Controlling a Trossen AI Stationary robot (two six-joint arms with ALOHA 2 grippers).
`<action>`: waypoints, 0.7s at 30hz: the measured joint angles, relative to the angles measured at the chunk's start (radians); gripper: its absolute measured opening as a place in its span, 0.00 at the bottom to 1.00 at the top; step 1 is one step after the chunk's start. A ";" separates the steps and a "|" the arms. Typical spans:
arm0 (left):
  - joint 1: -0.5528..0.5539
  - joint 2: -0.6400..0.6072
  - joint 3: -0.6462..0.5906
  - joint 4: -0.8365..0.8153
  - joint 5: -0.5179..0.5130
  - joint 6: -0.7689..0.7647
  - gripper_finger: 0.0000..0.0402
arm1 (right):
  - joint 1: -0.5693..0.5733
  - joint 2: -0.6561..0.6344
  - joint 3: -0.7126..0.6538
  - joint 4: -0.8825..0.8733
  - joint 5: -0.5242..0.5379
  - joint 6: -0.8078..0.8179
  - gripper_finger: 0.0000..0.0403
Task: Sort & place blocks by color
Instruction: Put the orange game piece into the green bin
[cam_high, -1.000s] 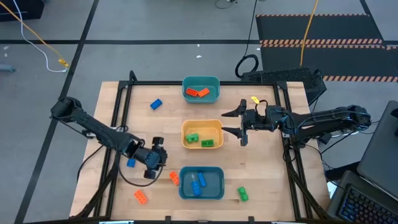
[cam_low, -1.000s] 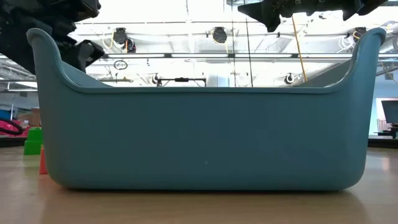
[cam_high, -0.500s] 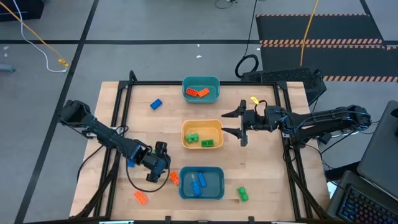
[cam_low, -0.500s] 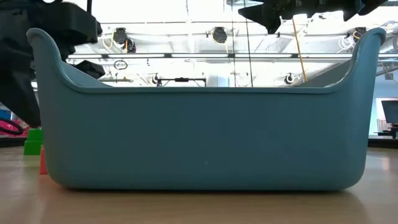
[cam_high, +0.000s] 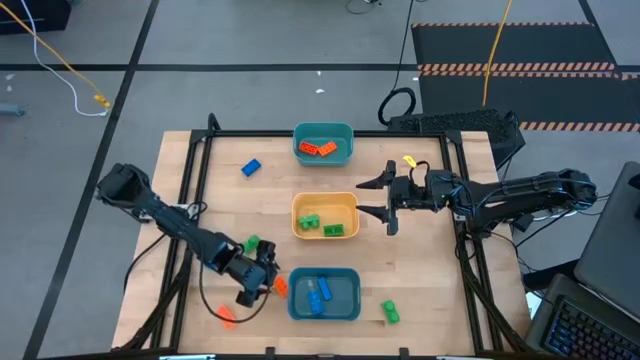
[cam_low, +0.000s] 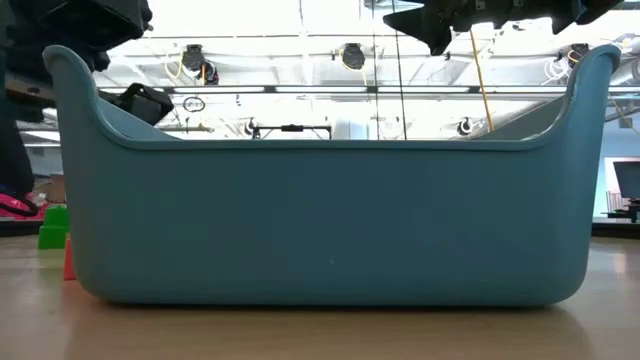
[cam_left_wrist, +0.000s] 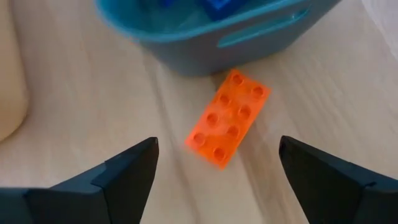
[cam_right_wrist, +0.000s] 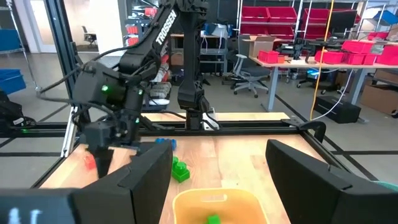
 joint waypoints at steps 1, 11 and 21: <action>0.000 0.020 0.000 0.023 0.000 0.001 0.82 | 0.000 0.000 0.000 0.000 0.000 0.000 0.62; -0.011 0.154 -0.001 0.131 0.000 0.020 0.82 | 0.000 0.000 0.000 -0.002 0.000 0.001 0.62; -0.013 0.180 0.000 0.161 0.003 0.000 0.82 | 0.000 0.000 0.000 -0.007 0.000 0.008 0.62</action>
